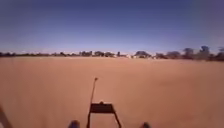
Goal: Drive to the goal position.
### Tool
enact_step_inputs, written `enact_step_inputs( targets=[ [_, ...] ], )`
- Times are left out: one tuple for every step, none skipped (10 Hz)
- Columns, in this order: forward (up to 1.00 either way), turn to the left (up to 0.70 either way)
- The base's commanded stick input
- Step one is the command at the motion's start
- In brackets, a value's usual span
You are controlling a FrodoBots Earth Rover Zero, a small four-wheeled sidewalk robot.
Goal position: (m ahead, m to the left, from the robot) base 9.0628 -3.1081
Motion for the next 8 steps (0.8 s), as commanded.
enact_step_inputs(
  targets=[
    [0.70, 0.00],
    [0.70, 0.00],
    [0.70, 0.00],
    [0.70, 0.00],
    [0.70, 0.00],
    [0.70, -0.25],
    [0.70, -0.27],
    [0.70, -0.27]
  ],
)
